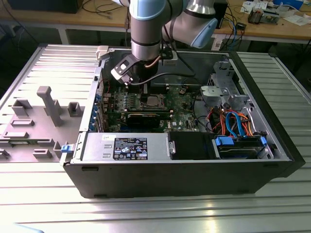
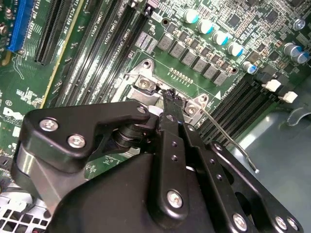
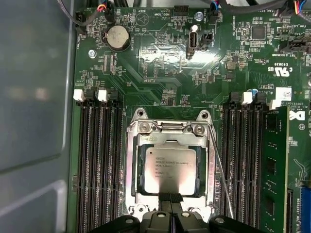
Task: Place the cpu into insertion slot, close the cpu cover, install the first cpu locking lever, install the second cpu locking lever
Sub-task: 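Close the cpu cover, then install the first cpu locking lever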
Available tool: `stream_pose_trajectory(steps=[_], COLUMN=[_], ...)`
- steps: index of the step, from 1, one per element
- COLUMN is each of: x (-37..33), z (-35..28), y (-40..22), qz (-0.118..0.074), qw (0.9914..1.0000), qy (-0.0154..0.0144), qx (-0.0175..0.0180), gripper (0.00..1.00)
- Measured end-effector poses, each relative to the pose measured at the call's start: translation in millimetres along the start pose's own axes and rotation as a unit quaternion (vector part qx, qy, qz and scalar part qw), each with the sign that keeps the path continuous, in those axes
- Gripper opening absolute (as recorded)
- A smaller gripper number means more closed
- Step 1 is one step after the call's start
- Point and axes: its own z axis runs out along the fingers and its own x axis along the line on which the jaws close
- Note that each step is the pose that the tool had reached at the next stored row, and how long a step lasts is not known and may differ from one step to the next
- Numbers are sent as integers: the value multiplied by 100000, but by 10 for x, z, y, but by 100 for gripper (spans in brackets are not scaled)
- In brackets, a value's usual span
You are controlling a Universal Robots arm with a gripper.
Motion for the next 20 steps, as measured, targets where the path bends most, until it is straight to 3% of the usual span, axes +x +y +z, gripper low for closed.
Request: stream_pose_trajectory(steps=[6, 13, 20], x=[0, -8, -8], z=[-9, -9, -8], y=[7, 198, 210], qz=[2, 1, 5], qw=[100000, 100000, 100000], qy=[87, 89, 91], qx=[-6, 0, -3], gripper=[11, 11, 11])
